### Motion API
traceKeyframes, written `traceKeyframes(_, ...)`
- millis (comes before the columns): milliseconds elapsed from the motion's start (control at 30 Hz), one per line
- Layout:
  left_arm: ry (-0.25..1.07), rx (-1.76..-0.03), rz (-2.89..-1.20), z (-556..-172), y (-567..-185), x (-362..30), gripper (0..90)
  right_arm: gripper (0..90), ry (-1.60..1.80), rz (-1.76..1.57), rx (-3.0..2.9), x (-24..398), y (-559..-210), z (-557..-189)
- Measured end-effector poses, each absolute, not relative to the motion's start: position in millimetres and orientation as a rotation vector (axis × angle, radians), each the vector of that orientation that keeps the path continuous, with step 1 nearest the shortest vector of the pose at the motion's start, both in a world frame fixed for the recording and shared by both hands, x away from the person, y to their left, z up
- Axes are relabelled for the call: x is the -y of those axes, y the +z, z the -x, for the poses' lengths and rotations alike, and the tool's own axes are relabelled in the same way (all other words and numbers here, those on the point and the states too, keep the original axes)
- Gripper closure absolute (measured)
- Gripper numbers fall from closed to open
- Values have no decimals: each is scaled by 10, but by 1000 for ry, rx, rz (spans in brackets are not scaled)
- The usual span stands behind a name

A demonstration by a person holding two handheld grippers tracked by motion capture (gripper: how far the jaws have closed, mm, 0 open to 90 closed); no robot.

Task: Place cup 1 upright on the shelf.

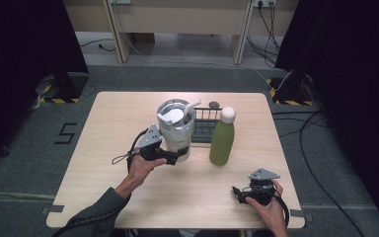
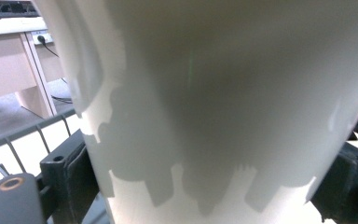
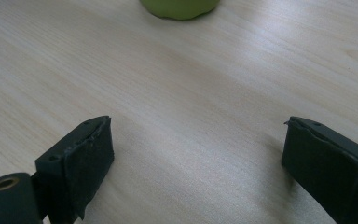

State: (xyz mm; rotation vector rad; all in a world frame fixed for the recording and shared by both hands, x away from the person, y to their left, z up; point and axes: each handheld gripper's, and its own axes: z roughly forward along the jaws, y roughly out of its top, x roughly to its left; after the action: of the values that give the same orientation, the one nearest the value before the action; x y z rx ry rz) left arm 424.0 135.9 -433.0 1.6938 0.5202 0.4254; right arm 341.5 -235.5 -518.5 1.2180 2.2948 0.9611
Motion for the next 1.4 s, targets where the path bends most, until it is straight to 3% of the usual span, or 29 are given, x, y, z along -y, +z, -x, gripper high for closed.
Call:
traceKeyframes(633, 452, -534, -1695, -4667, -3952, -1313, 107, 93, 961, -1210, -2300, 2357, -5184, -3415)
traceKeyframes(1400, 516, -592, -1674, -5197, -3901, -1156, 107, 93, 962, -1206, -2303, 2356, -5184, -3415)
